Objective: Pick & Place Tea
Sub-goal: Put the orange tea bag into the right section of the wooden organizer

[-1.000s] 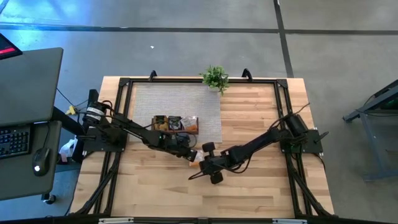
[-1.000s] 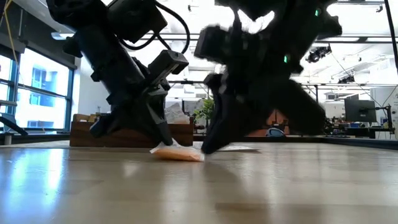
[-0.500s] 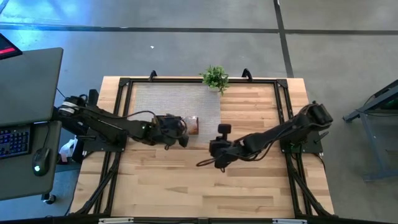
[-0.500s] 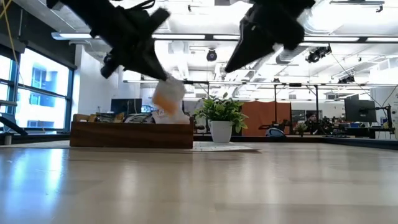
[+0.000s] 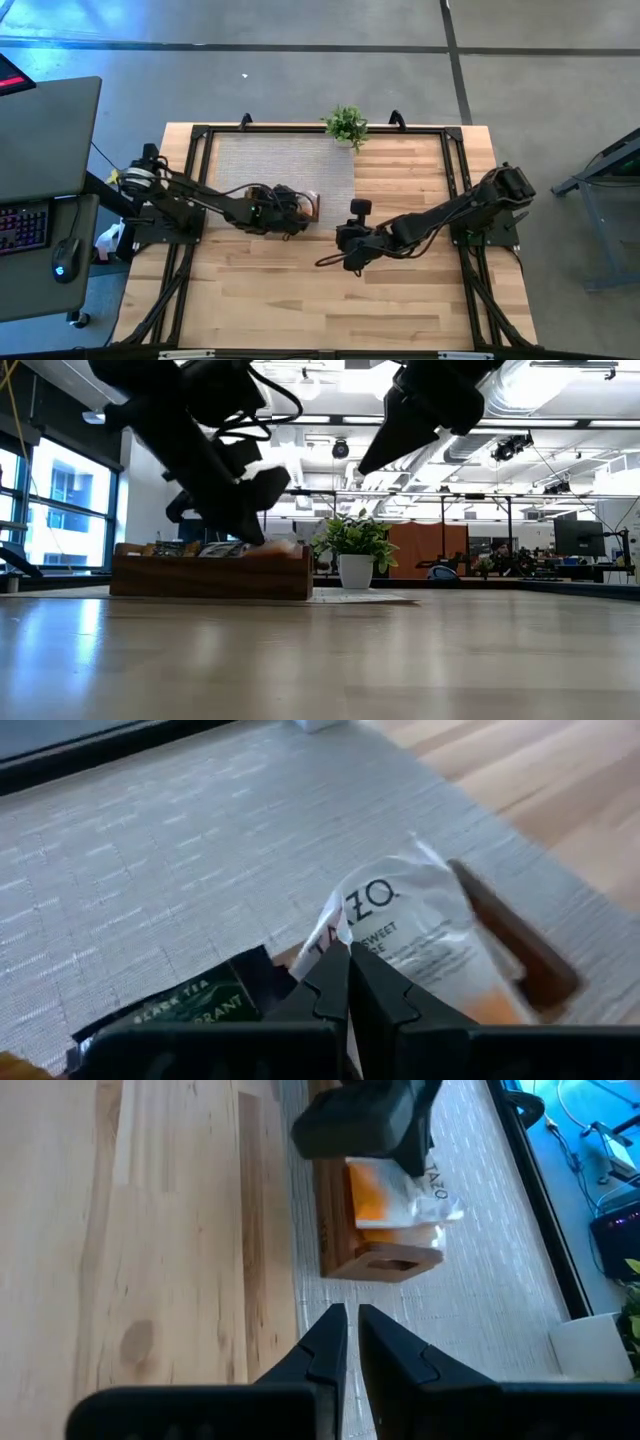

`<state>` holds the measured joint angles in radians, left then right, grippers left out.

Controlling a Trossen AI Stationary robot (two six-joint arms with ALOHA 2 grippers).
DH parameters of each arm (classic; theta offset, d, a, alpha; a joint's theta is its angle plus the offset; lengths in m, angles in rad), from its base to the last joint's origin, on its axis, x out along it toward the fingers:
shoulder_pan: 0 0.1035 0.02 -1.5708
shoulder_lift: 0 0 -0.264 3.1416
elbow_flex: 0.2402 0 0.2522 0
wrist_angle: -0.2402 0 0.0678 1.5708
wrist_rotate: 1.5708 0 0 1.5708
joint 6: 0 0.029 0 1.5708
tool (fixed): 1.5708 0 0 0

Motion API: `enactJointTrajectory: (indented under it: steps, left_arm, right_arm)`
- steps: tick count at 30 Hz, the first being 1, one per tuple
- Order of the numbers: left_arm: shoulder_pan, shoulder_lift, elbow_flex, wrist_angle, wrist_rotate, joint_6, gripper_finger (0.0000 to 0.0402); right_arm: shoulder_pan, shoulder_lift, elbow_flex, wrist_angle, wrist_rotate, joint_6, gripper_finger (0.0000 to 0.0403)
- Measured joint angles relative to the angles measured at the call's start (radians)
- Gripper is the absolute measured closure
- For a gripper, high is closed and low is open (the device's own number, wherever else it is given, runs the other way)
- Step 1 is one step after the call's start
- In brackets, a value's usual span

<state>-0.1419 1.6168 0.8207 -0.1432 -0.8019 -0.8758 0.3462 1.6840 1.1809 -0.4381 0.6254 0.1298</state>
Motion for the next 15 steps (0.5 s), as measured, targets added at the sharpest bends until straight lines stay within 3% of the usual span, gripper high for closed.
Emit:
enactJointTrajectory:
  steps: [9,15]
  left_arm:
    - [-0.002,0.030,0.000,0.044,-0.045,0.010,0.0401]
    - [-0.002,0.029,0.000,0.098,-0.044,0.067,0.0401]
  right_arm:
    - [-0.002,0.000,0.000,0.019,-0.004,-0.006,0.0378]
    - [-0.036,0.000,-0.038,0.087,-0.084,-0.030,0.0383]
